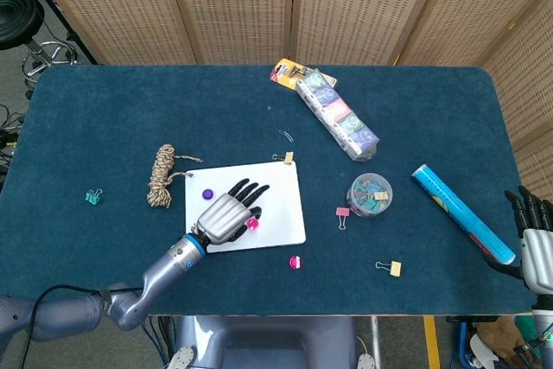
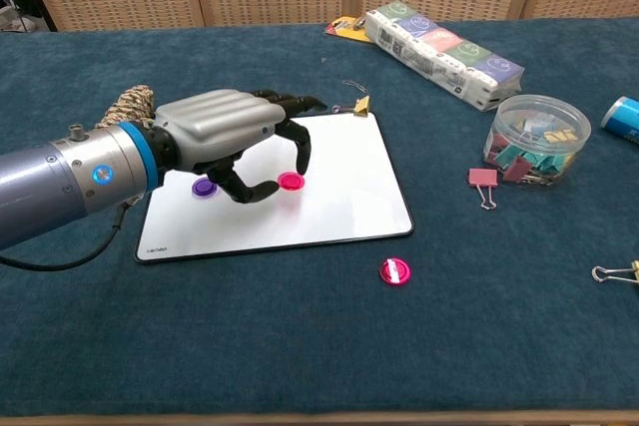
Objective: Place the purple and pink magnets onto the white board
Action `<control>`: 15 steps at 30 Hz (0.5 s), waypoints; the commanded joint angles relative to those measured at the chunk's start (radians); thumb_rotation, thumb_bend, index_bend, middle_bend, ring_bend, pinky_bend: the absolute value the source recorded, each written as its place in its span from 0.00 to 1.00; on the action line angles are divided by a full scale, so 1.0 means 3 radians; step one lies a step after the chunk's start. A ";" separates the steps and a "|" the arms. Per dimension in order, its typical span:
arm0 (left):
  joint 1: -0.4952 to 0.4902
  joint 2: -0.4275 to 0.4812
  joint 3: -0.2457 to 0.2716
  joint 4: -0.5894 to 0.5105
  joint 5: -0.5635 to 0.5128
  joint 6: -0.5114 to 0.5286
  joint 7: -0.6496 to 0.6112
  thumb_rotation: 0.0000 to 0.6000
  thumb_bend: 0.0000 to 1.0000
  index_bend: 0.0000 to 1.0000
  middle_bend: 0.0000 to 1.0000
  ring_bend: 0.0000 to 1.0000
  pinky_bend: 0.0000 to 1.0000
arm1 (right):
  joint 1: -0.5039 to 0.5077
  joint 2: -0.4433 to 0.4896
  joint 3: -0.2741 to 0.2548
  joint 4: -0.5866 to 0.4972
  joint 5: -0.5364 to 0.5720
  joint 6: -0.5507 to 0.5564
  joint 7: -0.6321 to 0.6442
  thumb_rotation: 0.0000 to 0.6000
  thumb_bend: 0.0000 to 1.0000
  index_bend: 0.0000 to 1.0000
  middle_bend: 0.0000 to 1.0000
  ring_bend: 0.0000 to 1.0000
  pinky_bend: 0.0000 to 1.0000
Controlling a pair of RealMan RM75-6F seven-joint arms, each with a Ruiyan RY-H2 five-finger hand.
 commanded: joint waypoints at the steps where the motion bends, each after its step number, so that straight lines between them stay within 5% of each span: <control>1: -0.0060 -0.0063 -0.0080 0.0169 -0.0062 -0.0033 -0.0101 1.00 0.44 0.65 0.00 0.00 0.00 | 0.0004 -0.0004 0.0001 0.0008 0.0006 -0.0009 0.0002 1.00 0.00 0.00 0.00 0.00 0.00; 15: -0.0168 -0.0362 -0.0102 0.0717 -0.0076 -0.0053 -0.0424 1.00 0.44 0.65 0.00 0.00 0.00 | 0.0011 -0.0008 0.0016 0.0036 0.0053 -0.0035 0.0025 1.00 0.00 0.00 0.00 0.00 0.00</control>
